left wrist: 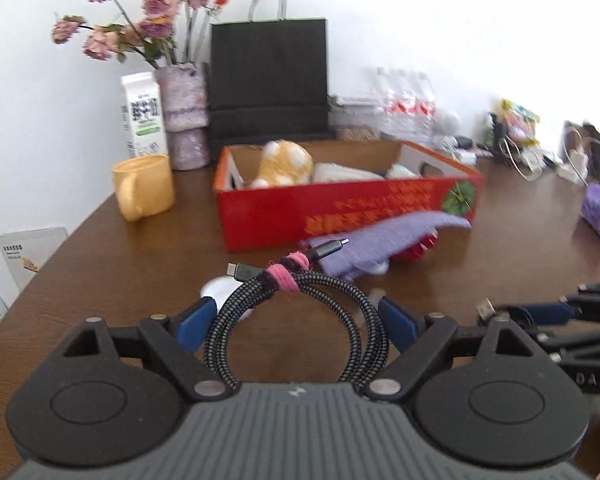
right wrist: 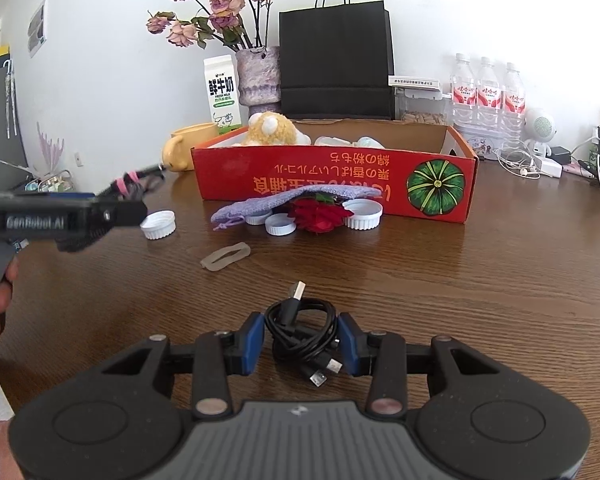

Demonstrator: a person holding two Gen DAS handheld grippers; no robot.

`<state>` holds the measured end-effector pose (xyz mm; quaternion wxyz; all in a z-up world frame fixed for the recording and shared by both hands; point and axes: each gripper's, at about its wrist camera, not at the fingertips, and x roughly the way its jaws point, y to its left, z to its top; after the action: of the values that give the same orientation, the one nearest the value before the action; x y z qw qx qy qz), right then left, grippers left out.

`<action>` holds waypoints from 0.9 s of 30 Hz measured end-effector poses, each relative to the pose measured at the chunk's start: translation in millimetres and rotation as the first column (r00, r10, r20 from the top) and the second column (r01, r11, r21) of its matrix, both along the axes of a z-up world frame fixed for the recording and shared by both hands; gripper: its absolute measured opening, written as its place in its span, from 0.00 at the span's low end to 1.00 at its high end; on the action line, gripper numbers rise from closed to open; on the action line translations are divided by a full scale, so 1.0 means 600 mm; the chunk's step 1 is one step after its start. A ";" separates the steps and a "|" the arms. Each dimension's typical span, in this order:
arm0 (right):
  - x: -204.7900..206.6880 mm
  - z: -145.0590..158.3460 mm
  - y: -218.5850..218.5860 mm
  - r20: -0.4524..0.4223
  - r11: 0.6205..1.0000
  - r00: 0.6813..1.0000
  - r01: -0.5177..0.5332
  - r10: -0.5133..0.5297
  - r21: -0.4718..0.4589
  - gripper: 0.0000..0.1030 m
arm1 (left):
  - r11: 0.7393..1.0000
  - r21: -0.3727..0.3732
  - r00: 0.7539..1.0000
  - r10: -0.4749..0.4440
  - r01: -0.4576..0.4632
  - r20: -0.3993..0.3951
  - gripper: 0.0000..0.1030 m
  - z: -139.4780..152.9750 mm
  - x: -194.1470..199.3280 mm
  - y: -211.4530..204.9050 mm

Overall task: Organize objects
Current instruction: 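Move the left gripper toward the braided cable with the pink tie, then grasp the braided cable with the left gripper and lift it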

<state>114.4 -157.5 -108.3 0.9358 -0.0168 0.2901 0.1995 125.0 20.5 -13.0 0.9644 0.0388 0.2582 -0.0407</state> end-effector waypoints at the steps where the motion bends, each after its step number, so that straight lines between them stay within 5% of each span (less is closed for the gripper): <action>1: -0.001 -0.001 0.001 -0.002 1.000 1.000 0.001 -0.001 -0.004 0.38 | 1.000 0.017 0.999 -0.016 0.016 -0.029 0.87 -0.013 0.001 -0.015; 7: -0.002 -0.001 -0.004 -0.004 1.000 1.000 0.014 -0.014 -0.017 0.39 | 0.999 0.041 0.997 -0.007 0.010 -0.076 0.92 -0.043 0.006 -0.039; 8: -0.002 -0.001 -0.004 -0.004 1.000 1.000 0.016 -0.016 -0.017 0.43 | 0.999 0.042 0.997 -0.005 0.008 -0.074 1.00 -0.044 0.001 -0.038; 12: -0.004 0.001 0.001 0.008 0.999 1.000 0.018 -0.018 -0.043 0.73 | 0.997 0.080 0.995 -0.007 0.014 -0.095 1.00 -0.045 0.000 -0.043; 14: -0.005 0.002 0.005 0.020 0.998 1.000 0.020 -0.018 -0.062 0.75 | 0.996 0.084 0.994 0.004 0.005 -0.110 1.00 -0.048 0.005 -0.041; 19: -0.003 -0.001 0.017 0.015 0.994 1.000 -0.008 0.009 -0.106 0.65 | 1.000 0.004 0.988 0.030 -0.030 -0.152 1.00 -0.049 0.016 -0.022; 22: -0.006 0.001 0.019 0.012 0.996 0.999 -0.029 0.031 -0.090 0.37 | 0.999 -0.024 0.986 0.022 -0.026 -0.164 0.97 -0.049 0.014 -0.015; 23: -0.008 0.001 0.021 0.013 0.995 0.999 -0.031 0.033 -0.091 0.37 | 1.000 -0.025 0.989 0.014 -0.018 -0.148 0.87 -0.047 0.008 -0.017; 27: -0.013 0.006 0.017 0.031 0.997 0.999 -0.027 0.030 -0.069 0.37 | 0.999 -0.037 0.992 0.006 -0.010 -0.128 0.85 -0.046 -0.009 -0.026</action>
<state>106.4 -147.0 -104.7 0.9362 -0.0562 0.2817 0.2025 119.5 4.9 -40.8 0.9466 0.0171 0.3188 -0.0440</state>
